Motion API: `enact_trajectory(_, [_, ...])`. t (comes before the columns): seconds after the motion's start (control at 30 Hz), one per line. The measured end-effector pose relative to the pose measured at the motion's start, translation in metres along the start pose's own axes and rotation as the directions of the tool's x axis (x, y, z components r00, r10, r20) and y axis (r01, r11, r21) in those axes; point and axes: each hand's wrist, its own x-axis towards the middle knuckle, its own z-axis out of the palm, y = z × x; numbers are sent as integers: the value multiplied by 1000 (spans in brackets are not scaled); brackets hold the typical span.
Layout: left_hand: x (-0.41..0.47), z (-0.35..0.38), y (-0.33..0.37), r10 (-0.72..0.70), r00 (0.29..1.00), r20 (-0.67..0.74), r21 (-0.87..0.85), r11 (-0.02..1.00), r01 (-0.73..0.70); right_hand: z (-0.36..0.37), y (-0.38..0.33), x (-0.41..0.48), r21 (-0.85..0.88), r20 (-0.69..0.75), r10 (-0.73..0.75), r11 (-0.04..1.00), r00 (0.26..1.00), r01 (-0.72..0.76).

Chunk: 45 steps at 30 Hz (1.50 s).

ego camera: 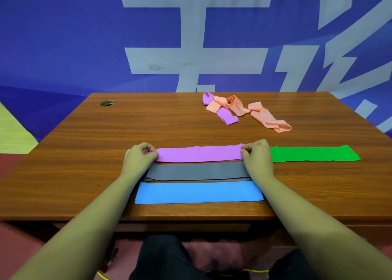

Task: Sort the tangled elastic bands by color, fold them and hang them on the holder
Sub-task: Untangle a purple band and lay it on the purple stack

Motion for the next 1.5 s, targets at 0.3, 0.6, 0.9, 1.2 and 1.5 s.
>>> enact_trajectory(0.3, [48,9,61,209,978,18,204,957,-208,-36,-20,54,-18,65,-188,982,980,190])
enact_trajectory(0.6, [97,80,148,273,941,199,95,951,-296,-3,-19,137,-123,221,-115,982,968,145])
enact_trajectory(0.9, [128,161,163,308,855,417,112,916,-385,32,-4,168,-143,349,-154,966,924,215])
enact_trajectory(1.2, [141,180,157,398,836,377,12,901,-434,49,4,175,-80,292,-221,964,930,254])
enact_trajectory(1.5, [136,129,181,501,860,102,-395,813,-427,-14,-58,174,186,73,-394,908,916,376])
